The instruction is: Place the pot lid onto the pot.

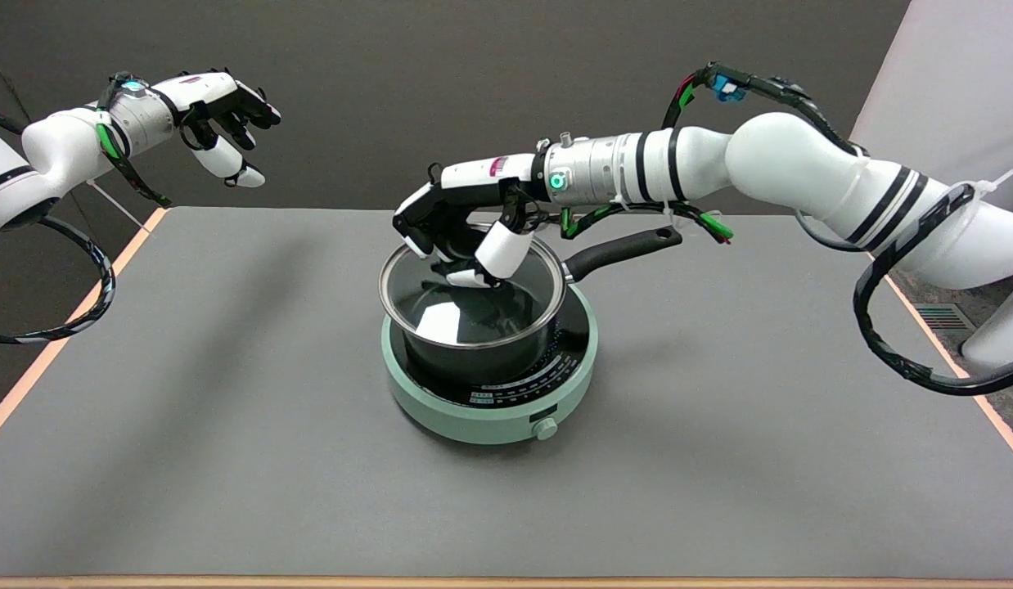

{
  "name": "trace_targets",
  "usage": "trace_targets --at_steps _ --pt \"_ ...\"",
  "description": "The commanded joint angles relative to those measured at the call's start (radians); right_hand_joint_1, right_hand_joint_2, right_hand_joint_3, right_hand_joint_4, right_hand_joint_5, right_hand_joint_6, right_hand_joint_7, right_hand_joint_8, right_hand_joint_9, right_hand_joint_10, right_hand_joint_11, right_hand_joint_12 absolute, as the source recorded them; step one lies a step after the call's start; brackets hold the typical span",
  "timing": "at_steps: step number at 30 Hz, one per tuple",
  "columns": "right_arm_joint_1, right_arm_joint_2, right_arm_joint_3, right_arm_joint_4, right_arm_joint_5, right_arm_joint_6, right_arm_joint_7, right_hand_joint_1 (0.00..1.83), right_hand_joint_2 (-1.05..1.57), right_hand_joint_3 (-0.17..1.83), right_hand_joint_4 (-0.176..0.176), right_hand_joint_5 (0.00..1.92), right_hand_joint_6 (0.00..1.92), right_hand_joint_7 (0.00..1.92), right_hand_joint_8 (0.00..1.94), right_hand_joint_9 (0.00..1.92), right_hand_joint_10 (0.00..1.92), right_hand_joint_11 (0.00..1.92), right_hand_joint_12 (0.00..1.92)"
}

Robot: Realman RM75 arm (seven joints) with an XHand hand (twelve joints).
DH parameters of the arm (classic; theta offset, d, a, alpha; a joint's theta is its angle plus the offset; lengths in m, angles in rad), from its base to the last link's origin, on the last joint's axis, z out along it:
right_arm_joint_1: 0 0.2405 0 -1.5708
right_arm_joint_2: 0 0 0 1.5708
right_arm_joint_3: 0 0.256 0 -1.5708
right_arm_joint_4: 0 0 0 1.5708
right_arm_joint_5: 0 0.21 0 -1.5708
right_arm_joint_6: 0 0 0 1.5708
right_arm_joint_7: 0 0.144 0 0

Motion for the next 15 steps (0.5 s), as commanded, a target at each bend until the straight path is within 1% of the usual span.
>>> trace_targets --at_steps 1,15 --pt "0.0 -0.024 0.0 -0.042 -0.002 0.0 0.0 1.32 0.84 0.97 0.128 0.47 1.77 0.72 1.79 0.73 1.92 0.36 1.92" --pt "-0.002 -0.02 0.0 -0.064 0.006 0.0 0.0 1.32 0.85 0.96 0.127 0.46 1.77 0.72 1.8 0.73 1.92 0.34 1.92"
